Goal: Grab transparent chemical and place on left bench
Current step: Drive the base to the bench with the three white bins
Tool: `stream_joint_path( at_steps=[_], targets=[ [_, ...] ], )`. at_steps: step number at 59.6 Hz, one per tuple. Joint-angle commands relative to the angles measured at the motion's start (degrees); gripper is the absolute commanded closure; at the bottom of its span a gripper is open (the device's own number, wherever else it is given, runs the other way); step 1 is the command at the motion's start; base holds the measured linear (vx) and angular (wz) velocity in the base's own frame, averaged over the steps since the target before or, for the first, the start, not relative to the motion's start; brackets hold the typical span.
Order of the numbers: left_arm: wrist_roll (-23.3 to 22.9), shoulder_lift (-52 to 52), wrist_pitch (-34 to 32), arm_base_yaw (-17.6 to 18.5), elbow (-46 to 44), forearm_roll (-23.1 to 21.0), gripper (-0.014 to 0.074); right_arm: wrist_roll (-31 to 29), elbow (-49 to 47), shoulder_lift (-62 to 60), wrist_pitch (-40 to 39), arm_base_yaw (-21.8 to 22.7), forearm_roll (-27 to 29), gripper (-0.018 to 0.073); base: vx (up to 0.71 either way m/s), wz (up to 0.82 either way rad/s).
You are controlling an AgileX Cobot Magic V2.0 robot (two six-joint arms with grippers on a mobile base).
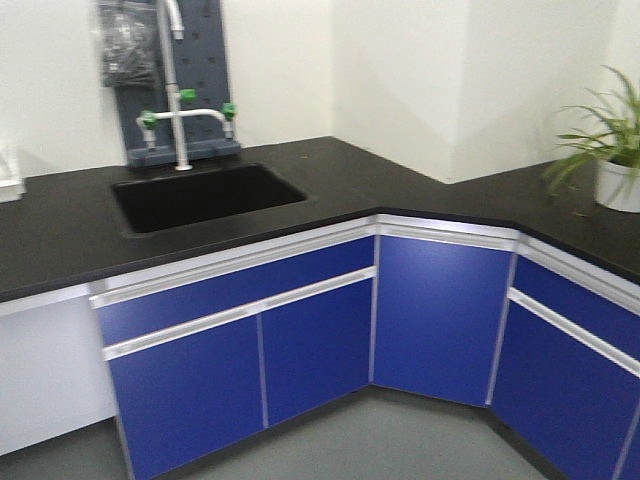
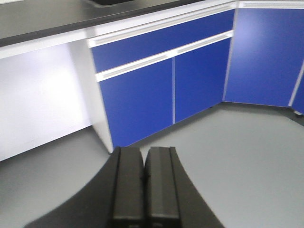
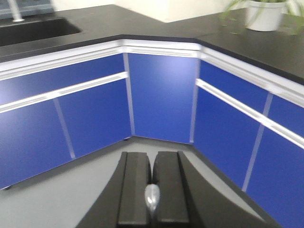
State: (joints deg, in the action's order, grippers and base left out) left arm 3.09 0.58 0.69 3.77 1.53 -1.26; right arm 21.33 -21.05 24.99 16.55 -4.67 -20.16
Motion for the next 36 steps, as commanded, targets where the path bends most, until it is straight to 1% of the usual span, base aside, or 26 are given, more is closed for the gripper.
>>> stream_joint_path(
  at_steps=[1, 20, 36],
  targets=[
    [-0.4, 1.1, -4.5, 0.1, 0.9, 0.0, 0.0600, -0.3, -1.6, 0.2, -4.2, 0.2, -0.7, 0.0559, -0.12, 0.48],
    [-0.4, 1.1, -4.5, 0.1, 0.9, 0.0, 0.0600, -0.3, -1.6, 0.2, -4.2, 0.2, -0.7, 0.0559, -0.09, 0.37],
    [-0.4, 1.1, -4.5, 0.1, 0.9, 0.0, 0.0600, -0.3, -1.6, 0.2, -4.2, 0.2, -0.7, 0.0559, -0.01, 0.34]
  ],
)
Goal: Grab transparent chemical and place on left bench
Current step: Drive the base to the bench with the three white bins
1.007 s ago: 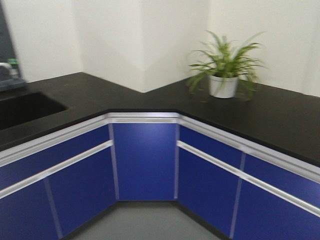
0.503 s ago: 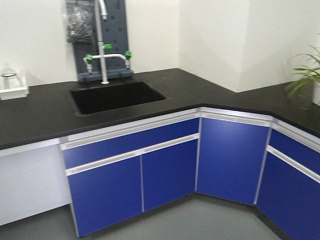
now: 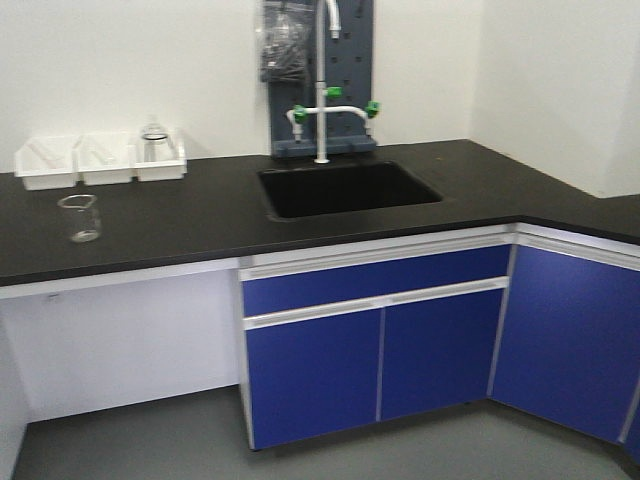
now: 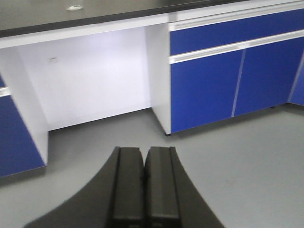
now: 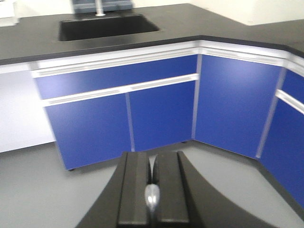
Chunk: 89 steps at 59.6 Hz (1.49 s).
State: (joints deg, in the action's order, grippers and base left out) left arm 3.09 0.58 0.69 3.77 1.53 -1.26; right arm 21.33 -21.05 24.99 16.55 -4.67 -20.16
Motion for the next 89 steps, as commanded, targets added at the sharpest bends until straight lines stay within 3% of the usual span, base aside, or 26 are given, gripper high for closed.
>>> stream_joint_path(
  at_steps=[1, 55, 89],
  targets=[
    [-0.4, 1.1, -4.5, 0.1, 0.9, 0.0, 0.0600, -0.3, -1.6, 0.2, -4.2, 0.2, -0.7, 0.0559, 0.03, 0.43],
    [-0.4, 1.1, -4.5, 0.1, 0.9, 0.0, 0.0600, -0.3, -1.6, 0.2, -4.2, 0.2, -0.8, 0.0559, 0.21, 0.60],
    [-0.4, 1.1, -4.5, 0.1, 0.9, 0.0, 0.0600, -0.3, -1.6, 0.2, -4.1, 0.2, -0.8, 0.0559, 0.39, 0.19]
  ],
)
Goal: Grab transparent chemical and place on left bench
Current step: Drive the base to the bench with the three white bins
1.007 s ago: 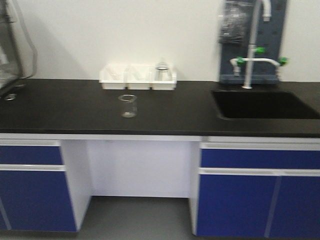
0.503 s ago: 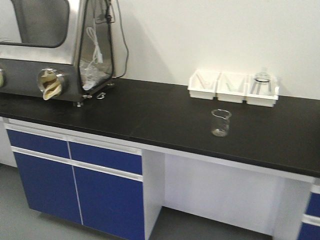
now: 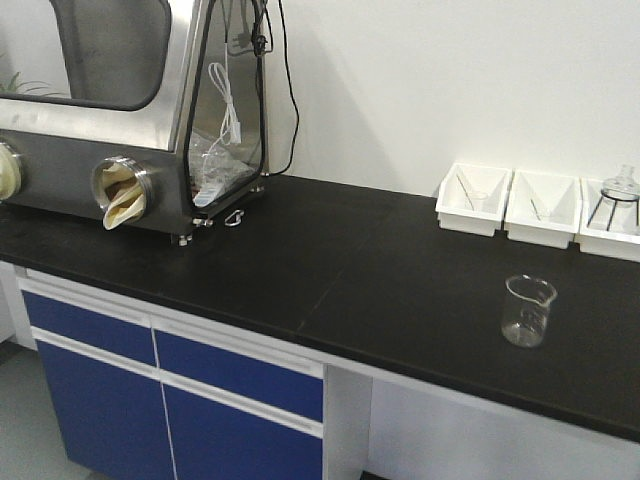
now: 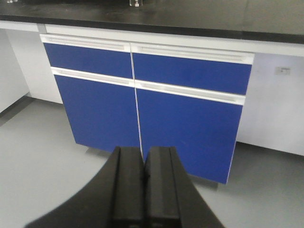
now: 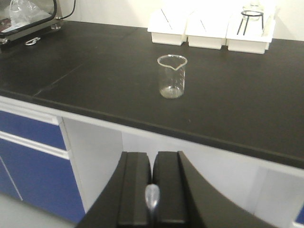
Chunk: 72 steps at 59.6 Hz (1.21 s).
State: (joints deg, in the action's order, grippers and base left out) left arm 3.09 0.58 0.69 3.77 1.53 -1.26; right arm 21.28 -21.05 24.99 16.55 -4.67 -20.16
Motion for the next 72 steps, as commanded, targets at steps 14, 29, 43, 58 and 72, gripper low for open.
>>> stream_joint_path(
  at_steps=[14, 29, 43, 58, 72],
  targets=[
    [-0.4, 1.1, -4.5, 0.1, 0.9, 0.0, 0.0600, -0.3, -1.6, 0.2, -4.1, 0.2, -0.8, 0.0559, 0.43, -0.05],
    [-0.4, 1.1, -4.5, 0.1, 0.9, 0.0, 0.0600, -0.3, -1.6, 0.2, -4.1, 0.2, -0.8, 0.0559, 0.45, -0.18],
    [-0.4, 1.1, -4.5, 0.1, 0.9, 0.0, 0.0600, -0.3, -1.6, 0.2, -4.1, 0.2, -0.7, 0.0559, 0.43, -0.32],
    [-0.4, 1.1, -4.5, 0.1, 0.9, 0.0, 0.0600, -0.3, -1.6, 0.2, -4.1, 0.2, -0.7, 0.0559, 0.36, -0.47],
    [-0.4, 1.1, -4.5, 0.1, 0.9, 0.0, 0.0600, -0.3, -1.6, 0.2, -4.1, 0.2, -0.7, 0.0559, 0.25, -0.56]
  ],
)
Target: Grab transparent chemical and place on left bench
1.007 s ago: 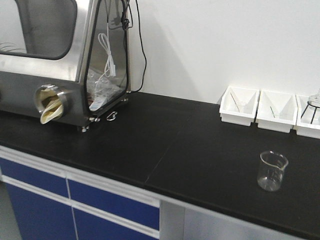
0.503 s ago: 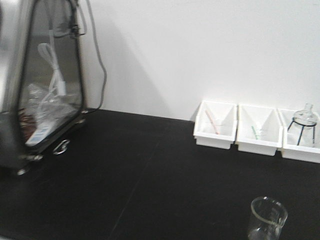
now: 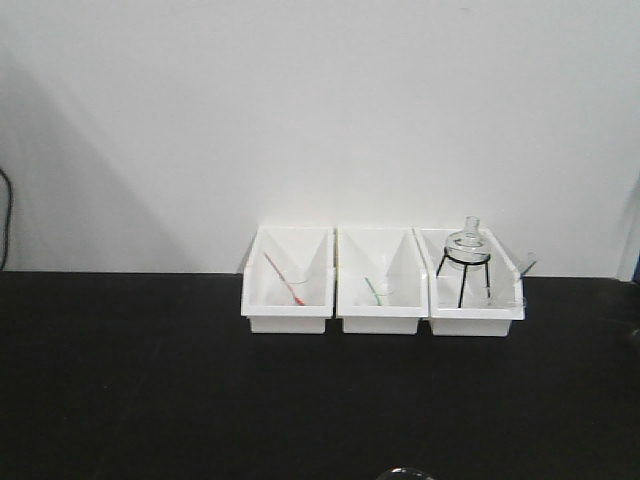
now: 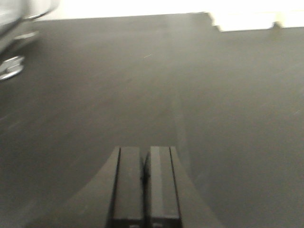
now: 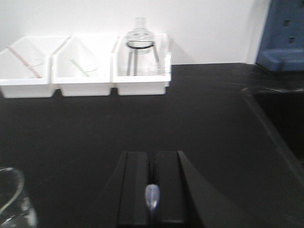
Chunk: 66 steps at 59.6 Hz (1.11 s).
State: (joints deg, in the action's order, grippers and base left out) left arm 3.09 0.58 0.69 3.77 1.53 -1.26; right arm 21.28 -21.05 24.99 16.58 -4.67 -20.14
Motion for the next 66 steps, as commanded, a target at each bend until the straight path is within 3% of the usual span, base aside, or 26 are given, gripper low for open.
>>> stream_joint_path(
  at_steps=[1, 50, 57, 66],
  targets=[
    [-0.4, 1.1, -4.5, 0.1, 0.9, 0.0, 0.0600, -0.3, -1.6, 0.2, -4.1, 0.2, -0.7, 0.0559, 0.17, -0.45],
    [-0.4, 1.1, -4.5, 0.1, 0.9, 0.0, 0.0600, -0.2, -1.6, 0.2, -4.3, 0.2, -0.7, 0.0559, 0.03, -0.08],
    [-0.4, 1.1, -4.5, 0.1, 0.9, 0.0, 0.0600, 1.2, -1.6, 0.2, -9.6, 0.2, 0.8, 0.0559, 0.00, 0.00],
    [-0.4, 1.1, -4.5, 0.1, 0.9, 0.0, 0.0600, 7.8, -1.7, 4.8, -25.1, 0.2, 8.5, 0.0559, 0.00, 0.00]
  ],
)
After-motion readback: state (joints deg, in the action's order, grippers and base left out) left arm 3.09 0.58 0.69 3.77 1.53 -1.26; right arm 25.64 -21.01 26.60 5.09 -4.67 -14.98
